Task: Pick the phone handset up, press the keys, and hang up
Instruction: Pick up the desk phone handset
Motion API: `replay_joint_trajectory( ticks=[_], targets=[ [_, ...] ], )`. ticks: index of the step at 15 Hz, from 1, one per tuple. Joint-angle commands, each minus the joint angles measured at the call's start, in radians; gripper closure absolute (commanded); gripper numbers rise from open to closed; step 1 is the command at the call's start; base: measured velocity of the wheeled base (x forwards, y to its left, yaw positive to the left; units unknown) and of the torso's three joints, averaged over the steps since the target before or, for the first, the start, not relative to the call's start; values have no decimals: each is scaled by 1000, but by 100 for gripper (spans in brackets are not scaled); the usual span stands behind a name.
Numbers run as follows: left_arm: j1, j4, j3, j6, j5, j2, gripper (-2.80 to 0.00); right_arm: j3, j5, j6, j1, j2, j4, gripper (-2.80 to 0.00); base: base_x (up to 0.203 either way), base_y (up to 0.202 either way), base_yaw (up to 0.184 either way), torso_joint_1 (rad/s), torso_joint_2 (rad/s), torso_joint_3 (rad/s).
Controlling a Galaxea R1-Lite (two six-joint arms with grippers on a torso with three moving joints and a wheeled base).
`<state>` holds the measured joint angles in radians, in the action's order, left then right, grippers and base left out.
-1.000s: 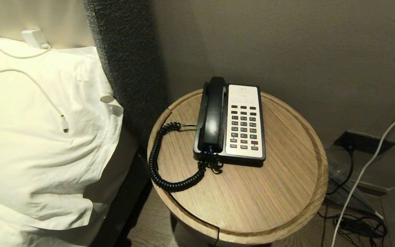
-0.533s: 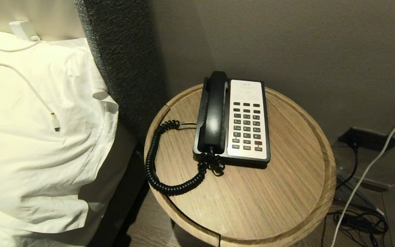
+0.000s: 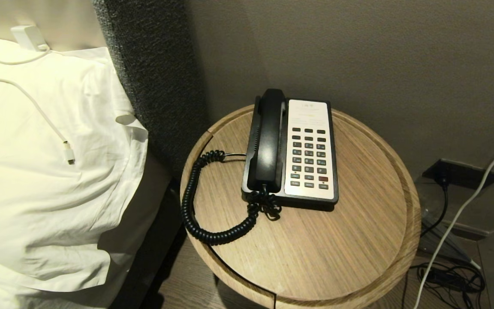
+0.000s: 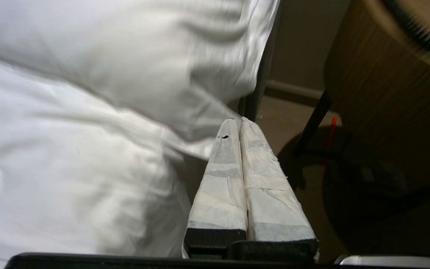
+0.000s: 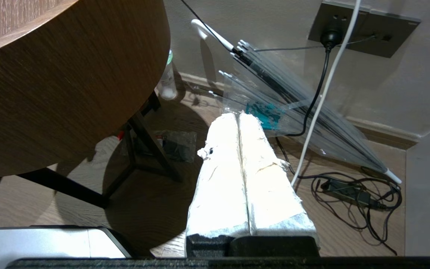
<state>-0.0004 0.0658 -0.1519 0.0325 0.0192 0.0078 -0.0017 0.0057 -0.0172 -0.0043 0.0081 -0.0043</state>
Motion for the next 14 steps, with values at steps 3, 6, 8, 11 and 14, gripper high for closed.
replay_joint_trajectory(
  ticks=[3,6,8,11,14],
  targets=[
    [0,370,-570,8,116,193,0,0,0,0,0,0,0,0,0,0,0,0,0,0],
    [1,543,-876,-12,213,562,0,0,0,0,0,0,0,0,0,0,0,0,0,0],
    [-5,602,-1060,-44,249,826,0,0,0,0,0,0,0,0,0,0,0,0,0,0],
    [-108,647,-1264,-147,272,1132,0,0,0,0,0,0,0,0,0,0,0,0,0,0],
    [-344,660,-1373,-237,211,1337,0,0,0,0,0,0,0,0,0,0,0,0,0,0]
  ],
)
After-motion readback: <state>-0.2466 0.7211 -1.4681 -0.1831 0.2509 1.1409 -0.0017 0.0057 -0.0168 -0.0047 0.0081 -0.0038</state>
